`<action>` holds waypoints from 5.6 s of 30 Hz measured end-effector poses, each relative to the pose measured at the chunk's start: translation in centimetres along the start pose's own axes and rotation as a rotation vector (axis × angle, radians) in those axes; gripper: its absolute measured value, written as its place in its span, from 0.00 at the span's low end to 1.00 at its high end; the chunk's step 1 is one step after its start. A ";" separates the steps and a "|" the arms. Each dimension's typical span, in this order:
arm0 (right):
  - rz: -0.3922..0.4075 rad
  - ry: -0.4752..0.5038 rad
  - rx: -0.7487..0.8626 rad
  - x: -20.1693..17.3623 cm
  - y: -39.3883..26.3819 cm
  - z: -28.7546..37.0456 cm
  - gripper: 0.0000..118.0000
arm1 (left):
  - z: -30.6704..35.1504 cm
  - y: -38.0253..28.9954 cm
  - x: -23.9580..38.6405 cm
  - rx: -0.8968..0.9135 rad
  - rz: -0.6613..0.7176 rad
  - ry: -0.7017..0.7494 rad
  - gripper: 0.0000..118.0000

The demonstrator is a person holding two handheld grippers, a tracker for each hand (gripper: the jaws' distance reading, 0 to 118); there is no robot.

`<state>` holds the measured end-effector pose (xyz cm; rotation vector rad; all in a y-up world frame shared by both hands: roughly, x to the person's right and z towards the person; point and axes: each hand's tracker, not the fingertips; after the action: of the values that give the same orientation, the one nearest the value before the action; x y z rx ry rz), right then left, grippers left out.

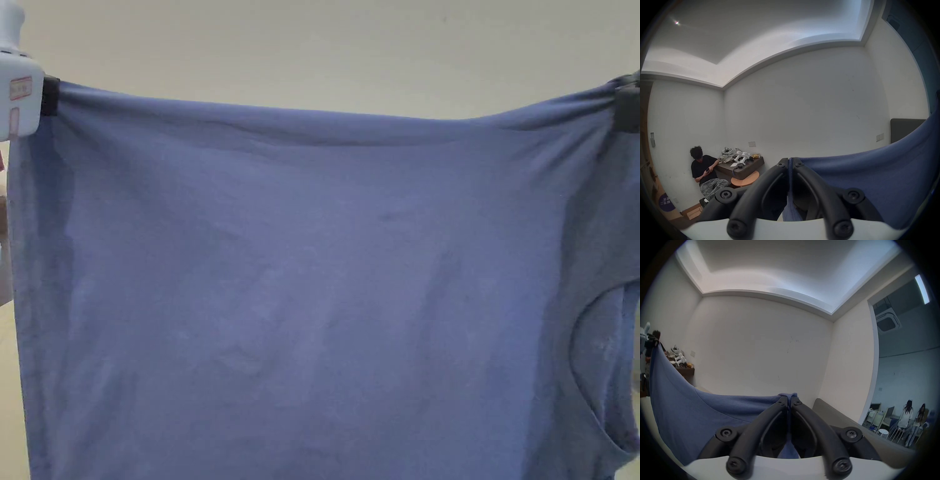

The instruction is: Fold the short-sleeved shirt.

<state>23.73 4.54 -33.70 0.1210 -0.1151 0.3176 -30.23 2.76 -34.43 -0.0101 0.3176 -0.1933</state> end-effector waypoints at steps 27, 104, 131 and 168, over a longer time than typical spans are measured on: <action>-0.069 0.068 -0.203 -2.6 -10.2 -25.5 0.04 | -25.8 -5.0 12.7 -0.163 0.077 -0.020 0.00; -0.106 0.241 -0.362 -12.6 -23.7 22.3 0.78 | 23.0 -26.3 11.0 -0.120 0.142 -0.199 0.68; -0.021 0.279 -0.376 -15.1 -25.3 23.5 0.02 | 21.9 -39.4 8.4 -0.649 -0.063 -0.297 0.25; -0.073 0.226 -1.276 -7.1 -50.8 27.1 0.88 | 22.2 -47.5 8.8 -0.951 0.028 -0.212 0.05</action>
<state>30.68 -49.22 -13.04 -1.1692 -0.0719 0.1369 -23.99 -45.96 -14.16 -0.9599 0.1741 0.0016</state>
